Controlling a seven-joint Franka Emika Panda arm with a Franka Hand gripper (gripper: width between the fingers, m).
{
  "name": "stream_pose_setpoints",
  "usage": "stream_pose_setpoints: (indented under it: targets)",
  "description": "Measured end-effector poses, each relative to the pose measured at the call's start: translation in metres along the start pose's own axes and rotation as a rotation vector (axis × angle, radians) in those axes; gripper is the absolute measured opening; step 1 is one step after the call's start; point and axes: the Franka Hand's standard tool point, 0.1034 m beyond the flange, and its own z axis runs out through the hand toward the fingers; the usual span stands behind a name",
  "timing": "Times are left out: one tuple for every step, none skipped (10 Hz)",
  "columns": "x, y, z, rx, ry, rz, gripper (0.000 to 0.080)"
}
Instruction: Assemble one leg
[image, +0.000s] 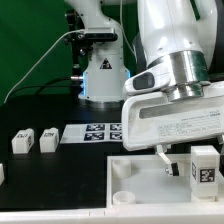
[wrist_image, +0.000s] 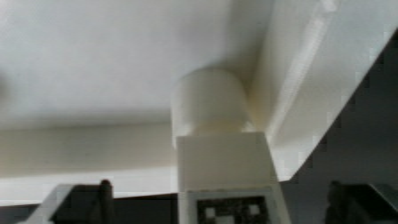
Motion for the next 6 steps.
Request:
stream_pose_setpoints:
  targets:
    - [0.0,0.0,0.0,0.0,0.0,0.0,0.0637]
    - [-0.0001,0.0,0.0001,0.0,0.0,0.0,0.0646]
    - [-0.0001,0.0,0.0001,0.0,0.0,0.0,0.0646]
    - [-0.0002,0.0,0.0001,0.0,0.0,0.0,0.0649]
    - [-0.0002,0.0,0.0001,0.0,0.0,0.0,0.0649]
    - [-0.0002,0.0001,0.0001,0.0,0.0,0.0,0.0649]
